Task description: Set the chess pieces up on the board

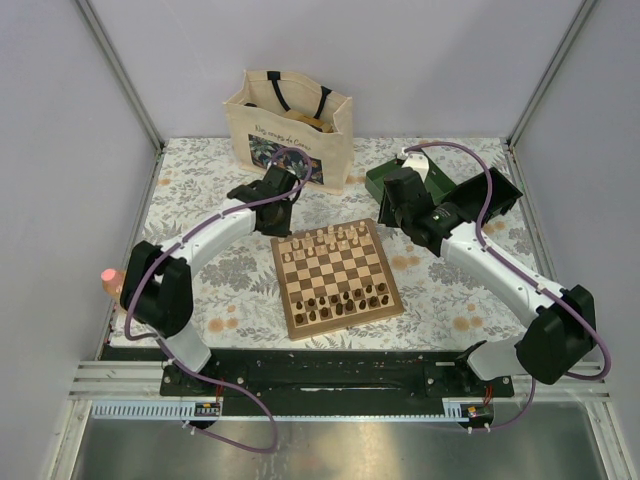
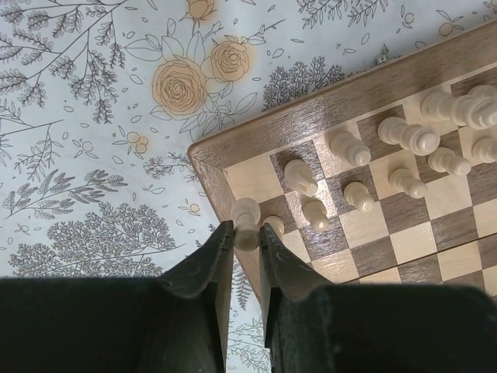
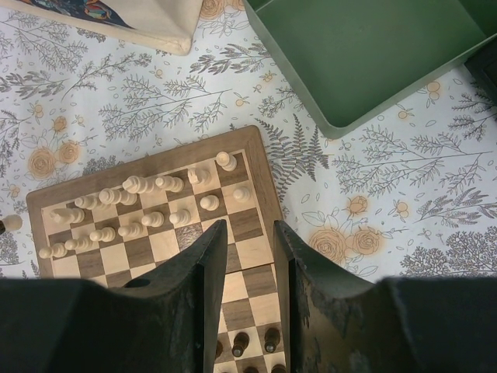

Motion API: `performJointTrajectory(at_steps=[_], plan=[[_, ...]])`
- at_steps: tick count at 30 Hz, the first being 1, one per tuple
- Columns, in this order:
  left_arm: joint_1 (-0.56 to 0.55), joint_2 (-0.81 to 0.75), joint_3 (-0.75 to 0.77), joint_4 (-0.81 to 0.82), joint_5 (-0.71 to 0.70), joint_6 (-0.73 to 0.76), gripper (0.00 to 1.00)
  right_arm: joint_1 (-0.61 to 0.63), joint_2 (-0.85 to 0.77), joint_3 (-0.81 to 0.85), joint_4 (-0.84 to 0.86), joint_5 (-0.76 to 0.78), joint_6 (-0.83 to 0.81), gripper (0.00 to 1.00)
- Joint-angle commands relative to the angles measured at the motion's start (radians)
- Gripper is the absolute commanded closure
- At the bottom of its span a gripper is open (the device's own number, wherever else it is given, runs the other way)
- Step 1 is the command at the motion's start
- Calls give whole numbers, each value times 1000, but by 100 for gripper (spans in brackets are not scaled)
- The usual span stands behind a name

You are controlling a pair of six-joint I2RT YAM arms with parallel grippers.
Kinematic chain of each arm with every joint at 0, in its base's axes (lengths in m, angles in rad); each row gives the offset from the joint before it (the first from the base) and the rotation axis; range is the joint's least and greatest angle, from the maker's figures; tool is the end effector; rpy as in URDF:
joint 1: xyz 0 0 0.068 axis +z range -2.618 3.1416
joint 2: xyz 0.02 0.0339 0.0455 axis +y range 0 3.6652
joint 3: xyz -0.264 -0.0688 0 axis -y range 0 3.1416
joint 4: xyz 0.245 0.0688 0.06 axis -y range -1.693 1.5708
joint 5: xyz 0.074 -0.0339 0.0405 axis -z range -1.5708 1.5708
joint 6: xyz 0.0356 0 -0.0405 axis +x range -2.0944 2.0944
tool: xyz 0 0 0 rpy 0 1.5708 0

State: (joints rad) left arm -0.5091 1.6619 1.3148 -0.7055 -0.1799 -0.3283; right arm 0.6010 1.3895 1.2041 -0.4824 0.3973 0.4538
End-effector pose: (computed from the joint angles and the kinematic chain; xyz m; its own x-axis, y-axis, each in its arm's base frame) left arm 0.3077 -0.1644 0.2548 -0.8477 0.1099 -0.5190 0.1361 0.9906 -0.0126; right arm 0.2619 0.1629 0.3208 -0.5778 0.0940 -0.8108 -0.0195 0.9915 0.1289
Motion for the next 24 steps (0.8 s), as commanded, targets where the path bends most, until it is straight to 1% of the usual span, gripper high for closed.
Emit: performJointTrajectory(at_steps=[1, 24], plan=[[6, 13, -9, 44, 13, 2, 100, -6, 11, 43, 27, -29, 17, 61], [7, 104, -20, 70, 43, -15, 100, -7, 25, 46, 27, -37, 8, 61]])
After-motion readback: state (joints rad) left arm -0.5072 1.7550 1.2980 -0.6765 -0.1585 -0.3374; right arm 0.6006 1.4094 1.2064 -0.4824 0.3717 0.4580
